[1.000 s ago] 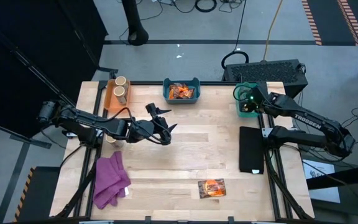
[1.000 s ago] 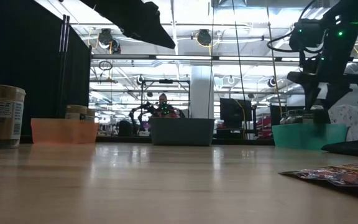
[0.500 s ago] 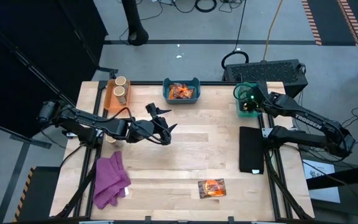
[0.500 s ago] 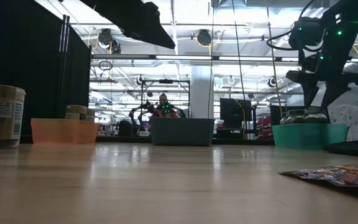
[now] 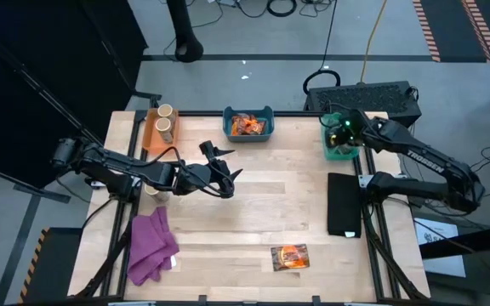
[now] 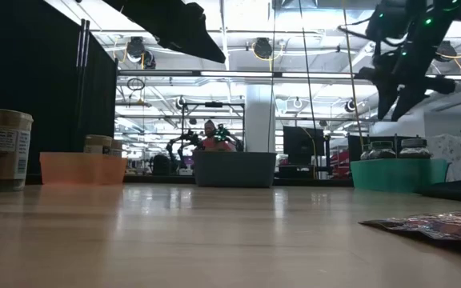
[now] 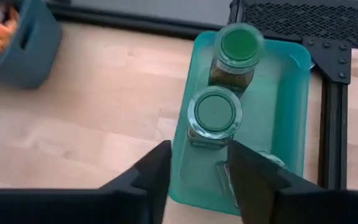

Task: Sort spices by type
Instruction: Adjust the green seasoning bottles

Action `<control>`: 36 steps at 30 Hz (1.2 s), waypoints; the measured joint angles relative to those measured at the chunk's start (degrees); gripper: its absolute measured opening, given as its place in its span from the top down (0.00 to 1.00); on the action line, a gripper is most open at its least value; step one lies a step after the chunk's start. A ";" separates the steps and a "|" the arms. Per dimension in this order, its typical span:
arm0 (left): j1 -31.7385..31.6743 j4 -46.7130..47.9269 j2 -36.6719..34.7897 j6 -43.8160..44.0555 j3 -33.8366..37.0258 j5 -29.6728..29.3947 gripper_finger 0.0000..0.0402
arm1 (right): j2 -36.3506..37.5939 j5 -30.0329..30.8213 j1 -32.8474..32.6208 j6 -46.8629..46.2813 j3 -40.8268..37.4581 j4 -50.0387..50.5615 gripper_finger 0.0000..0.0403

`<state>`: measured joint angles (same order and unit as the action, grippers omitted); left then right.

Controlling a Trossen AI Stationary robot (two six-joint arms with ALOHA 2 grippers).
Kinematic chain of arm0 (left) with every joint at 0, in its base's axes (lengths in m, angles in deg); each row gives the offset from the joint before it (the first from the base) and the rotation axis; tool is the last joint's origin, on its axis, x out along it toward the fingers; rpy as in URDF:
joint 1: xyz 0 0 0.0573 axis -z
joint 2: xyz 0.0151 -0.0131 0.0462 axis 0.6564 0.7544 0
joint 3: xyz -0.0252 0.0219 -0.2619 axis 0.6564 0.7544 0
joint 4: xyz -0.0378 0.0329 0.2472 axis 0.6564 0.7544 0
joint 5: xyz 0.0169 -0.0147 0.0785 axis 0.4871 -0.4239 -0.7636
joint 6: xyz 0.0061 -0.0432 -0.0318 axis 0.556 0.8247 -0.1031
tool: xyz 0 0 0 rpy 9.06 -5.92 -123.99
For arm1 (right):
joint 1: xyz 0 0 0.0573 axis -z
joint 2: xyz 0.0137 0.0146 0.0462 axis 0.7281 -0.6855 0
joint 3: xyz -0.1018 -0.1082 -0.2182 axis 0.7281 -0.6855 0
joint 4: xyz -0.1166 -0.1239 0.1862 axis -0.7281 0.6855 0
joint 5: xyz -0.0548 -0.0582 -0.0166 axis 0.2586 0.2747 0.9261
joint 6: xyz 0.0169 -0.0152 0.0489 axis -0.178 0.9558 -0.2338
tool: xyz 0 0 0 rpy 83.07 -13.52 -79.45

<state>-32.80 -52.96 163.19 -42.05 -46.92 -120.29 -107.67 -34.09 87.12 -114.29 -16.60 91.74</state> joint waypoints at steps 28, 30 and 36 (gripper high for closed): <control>-0.81 0.48 0.00 0.25 0.00 0.02 0.21 | -17.36 5.04 0.97 2.99 -0.07 -6.80 1.00; -0.79 0.48 0.00 0.25 0.00 0.02 0.21 | -17.36 5.08 1.50 3.39 -0.07 -6.61 1.00; -0.76 0.48 0.00 0.26 0.00 0.02 0.21 | -17.34 5.07 2.01 5.88 -0.07 -6.38 1.00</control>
<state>-33.57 -52.48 163.19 -41.78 -46.92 -120.27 -125.01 -29.02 89.13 -108.41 -16.67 85.37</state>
